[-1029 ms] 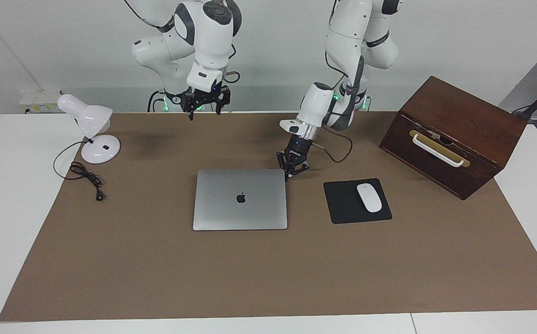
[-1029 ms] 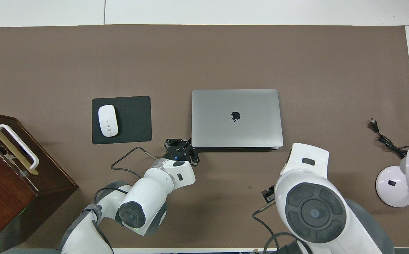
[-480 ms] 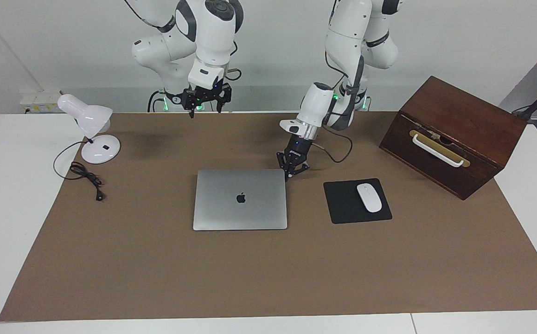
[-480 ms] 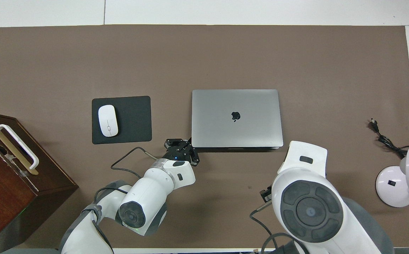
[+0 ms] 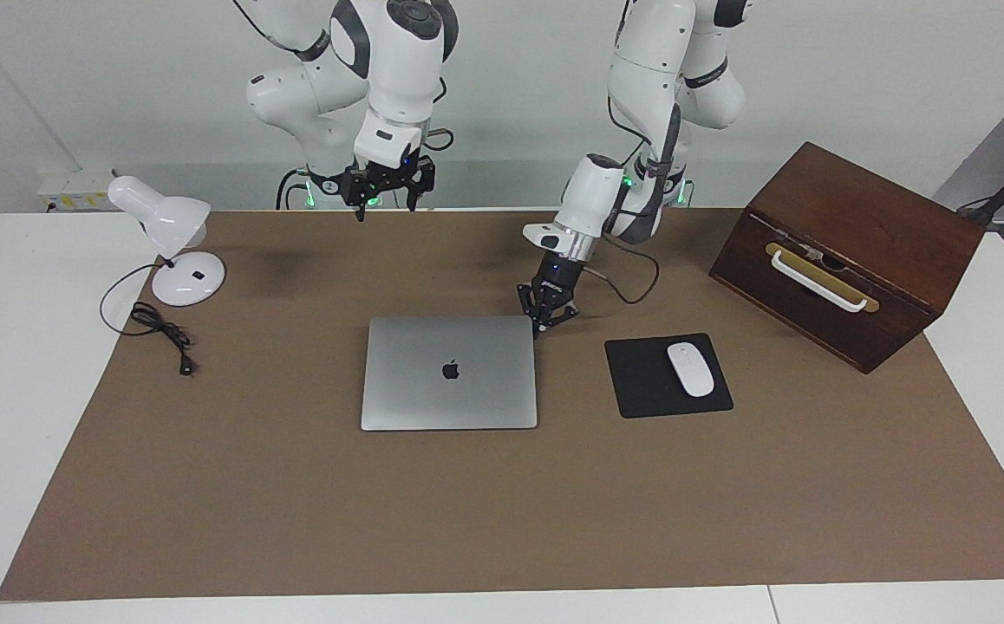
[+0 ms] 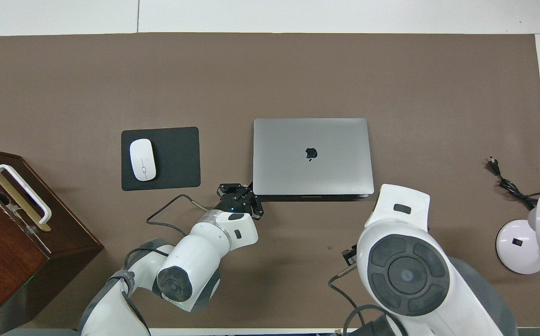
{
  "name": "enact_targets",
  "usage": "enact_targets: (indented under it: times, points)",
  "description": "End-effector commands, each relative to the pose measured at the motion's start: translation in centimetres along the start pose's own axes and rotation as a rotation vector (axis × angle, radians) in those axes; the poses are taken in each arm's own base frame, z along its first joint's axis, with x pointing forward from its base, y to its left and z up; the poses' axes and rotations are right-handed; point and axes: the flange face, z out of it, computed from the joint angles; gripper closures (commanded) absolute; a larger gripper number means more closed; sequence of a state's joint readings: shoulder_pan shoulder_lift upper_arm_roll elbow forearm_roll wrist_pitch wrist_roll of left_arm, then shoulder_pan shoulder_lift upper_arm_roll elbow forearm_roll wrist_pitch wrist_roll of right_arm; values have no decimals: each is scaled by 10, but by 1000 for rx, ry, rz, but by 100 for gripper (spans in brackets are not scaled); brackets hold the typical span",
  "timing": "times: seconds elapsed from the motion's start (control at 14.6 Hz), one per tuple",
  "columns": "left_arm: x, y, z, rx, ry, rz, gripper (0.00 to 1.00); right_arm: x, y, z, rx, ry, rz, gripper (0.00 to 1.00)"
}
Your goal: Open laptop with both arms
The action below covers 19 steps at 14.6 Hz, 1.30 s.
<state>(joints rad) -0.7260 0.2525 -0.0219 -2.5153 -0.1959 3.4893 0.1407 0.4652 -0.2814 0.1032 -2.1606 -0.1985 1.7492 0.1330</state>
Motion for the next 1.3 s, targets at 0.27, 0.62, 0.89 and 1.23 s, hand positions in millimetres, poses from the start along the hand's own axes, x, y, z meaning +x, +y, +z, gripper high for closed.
enact_targets:
  times: [0.27, 0.62, 0.89, 1.23]
  points:
    - [-5, 6, 12, -7, -8, 17, 100, 18, -12, 25, 1, 113, -12, 0]
    - [-5, 6, 12, -7, -8, 17, 100, 38, -50, 68, -122, 140, -151, 0]
    - [-5, 6, 12, -7, -8, 17, 100, 56, -65, 95, -145, 182, -172, 0]
    - [-6, 7, 13, -9, -9, 20, 100, 72, -82, 134, -201, 203, -189, 0]
